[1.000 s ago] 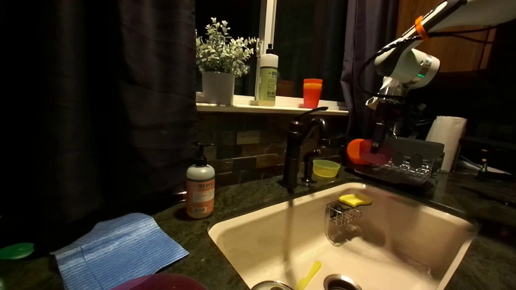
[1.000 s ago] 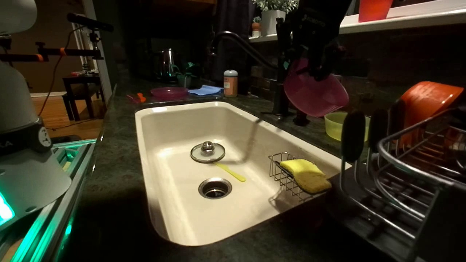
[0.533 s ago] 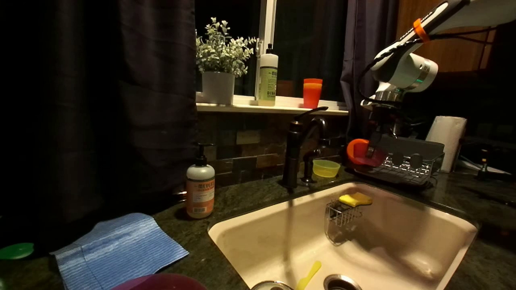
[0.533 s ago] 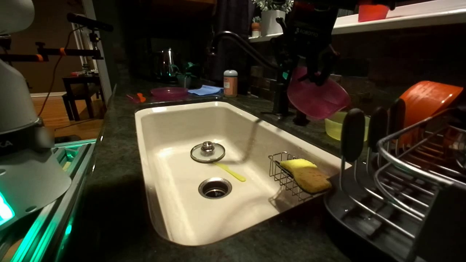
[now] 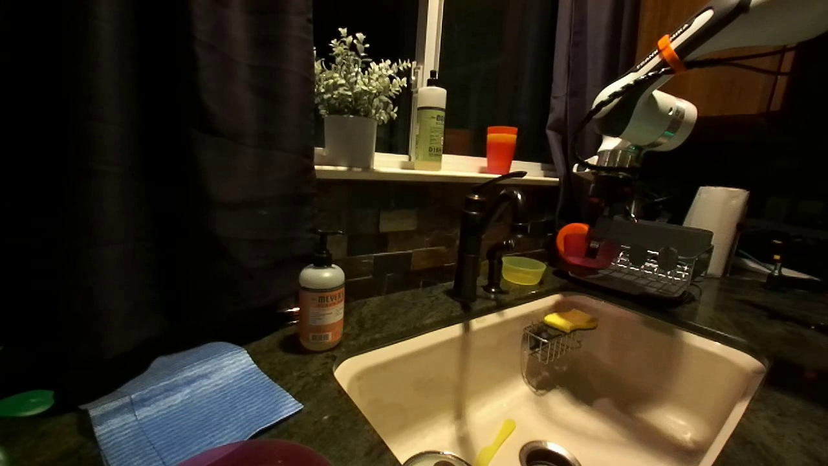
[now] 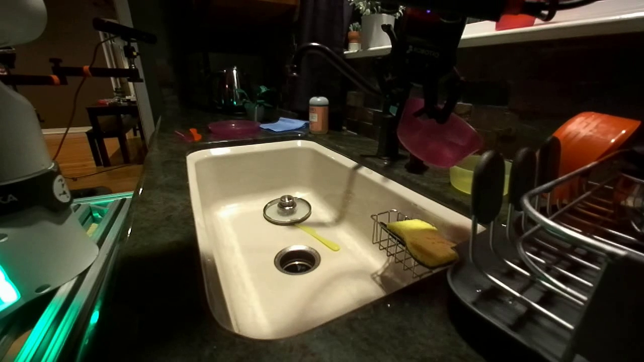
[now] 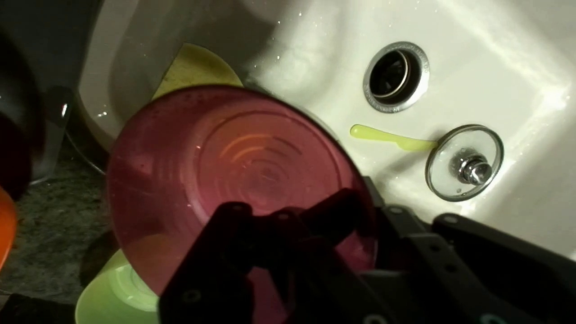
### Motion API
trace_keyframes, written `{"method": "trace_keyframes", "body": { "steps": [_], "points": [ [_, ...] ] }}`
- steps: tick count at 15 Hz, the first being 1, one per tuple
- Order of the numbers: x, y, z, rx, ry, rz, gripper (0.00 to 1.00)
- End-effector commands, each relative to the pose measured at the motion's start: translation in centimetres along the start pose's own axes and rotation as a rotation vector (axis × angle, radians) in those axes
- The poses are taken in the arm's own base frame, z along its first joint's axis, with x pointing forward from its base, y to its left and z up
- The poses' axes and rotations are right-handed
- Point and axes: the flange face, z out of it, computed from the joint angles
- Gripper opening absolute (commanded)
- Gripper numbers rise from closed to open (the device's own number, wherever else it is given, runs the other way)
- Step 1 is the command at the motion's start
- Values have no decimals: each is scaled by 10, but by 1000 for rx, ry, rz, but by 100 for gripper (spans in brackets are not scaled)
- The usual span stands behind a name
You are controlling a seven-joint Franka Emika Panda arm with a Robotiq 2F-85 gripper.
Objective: Take the two bowls off of the plate rack and put them on the green bowl
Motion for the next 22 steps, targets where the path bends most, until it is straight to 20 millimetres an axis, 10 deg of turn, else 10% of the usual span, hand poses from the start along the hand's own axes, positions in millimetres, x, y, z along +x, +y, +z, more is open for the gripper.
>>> {"method": "trace_keyframes", "body": {
  "steps": [1, 22],
  "points": [
    [17, 2, 14, -46, -47, -98, 2],
    [76, 32, 28, -199, 13, -181, 2]
  ]
}}
